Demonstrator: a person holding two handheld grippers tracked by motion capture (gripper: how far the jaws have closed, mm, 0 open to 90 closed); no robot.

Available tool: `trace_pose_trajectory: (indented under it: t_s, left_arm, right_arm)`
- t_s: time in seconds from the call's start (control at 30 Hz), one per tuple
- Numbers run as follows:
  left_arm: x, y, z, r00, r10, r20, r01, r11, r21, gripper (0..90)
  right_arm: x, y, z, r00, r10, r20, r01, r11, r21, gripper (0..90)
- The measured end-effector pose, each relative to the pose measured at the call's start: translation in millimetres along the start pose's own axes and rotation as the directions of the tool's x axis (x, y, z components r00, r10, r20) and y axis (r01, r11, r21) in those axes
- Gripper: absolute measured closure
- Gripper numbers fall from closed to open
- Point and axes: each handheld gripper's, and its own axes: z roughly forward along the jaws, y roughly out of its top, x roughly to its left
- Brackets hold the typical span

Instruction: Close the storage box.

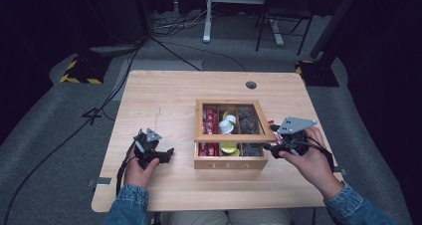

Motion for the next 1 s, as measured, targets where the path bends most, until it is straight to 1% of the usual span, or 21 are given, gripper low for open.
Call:
trace_pose_trajectory:
  t_s: [0.13, 0.37, 0.67, 0.8, 1.0]
  left_arm:
    - [0.0, 0.0, 0.0, 1.0000, 0.001, 0.000, -0.001, 1.0000, 0.000, 15.6]
    - [-0.1, 0.0, 0.1, 1.0000, -0.001, 0.000, 0.001, 1.0000, -0.001, 15.7]
    - [0.0, 0.0, 0.2, 1.0000, 0.000, 0.001, 0.000, 1.0000, -0.002, 15.6]
    - [0.1, 0.0, 0.0, 1.0000, 0.001, 0.000, -0.001, 1.0000, 0.000, 15.6]
    - [0.0, 0.0, 0.0, 1.0000, 0.000, 0.000, 0.000, 1.0000, 0.000, 15.6]
  right_arm:
    - [5.1, -7.4, 4.3, 1.0000, 0.002, -0.001, -0.002, 1.000, 0.015, 32.1]
    - [12.4, -18.3, 10.3, 0.9999, -0.017, 0.002, 0.017, 0.999, 0.038, 31.4]
    - [21.1, -37.0, 23.2, 0.9997, -0.019, -0.014, 0.020, 0.996, 0.086, 30.0]
    - [22.2, -45.0, 28.2, 0.9989, 0.017, -0.044, -0.012, 0.995, 0.095, 30.7]
    - [22.5, -49.6, 29.3, 0.9972, 0.048, -0.057, -0.043, 0.995, 0.085, 31.7]
